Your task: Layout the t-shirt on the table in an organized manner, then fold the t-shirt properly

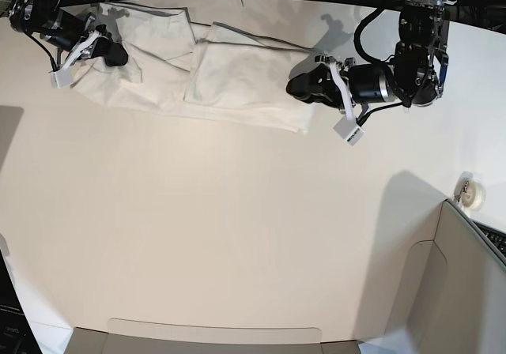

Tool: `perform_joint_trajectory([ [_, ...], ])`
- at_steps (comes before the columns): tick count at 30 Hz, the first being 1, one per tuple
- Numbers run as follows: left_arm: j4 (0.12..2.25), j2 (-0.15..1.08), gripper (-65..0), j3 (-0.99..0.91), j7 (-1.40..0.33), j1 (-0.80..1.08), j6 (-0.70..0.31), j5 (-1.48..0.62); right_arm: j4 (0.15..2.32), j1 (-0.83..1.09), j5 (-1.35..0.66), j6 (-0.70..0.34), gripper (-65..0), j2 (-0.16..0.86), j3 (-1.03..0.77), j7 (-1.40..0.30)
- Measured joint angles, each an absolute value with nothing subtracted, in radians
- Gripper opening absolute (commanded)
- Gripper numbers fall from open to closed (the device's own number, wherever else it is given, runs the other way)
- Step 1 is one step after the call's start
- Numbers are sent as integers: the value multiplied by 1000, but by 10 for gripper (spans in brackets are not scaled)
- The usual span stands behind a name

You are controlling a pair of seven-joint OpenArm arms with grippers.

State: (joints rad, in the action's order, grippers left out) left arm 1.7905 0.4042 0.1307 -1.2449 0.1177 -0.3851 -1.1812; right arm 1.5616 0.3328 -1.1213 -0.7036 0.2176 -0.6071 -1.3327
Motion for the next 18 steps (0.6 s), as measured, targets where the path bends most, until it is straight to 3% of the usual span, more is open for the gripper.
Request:
perform_joint_trajectory([
  [10,1793,426,-608,131,-1147,228,-385,-924,1554,257,-1051,-707,-650,356,-719,-1365],
  [18,1792,416,-610,136,-1097,277,-385,-866,1570,250,-1055,-707,-650,348,-707,-1374],
])
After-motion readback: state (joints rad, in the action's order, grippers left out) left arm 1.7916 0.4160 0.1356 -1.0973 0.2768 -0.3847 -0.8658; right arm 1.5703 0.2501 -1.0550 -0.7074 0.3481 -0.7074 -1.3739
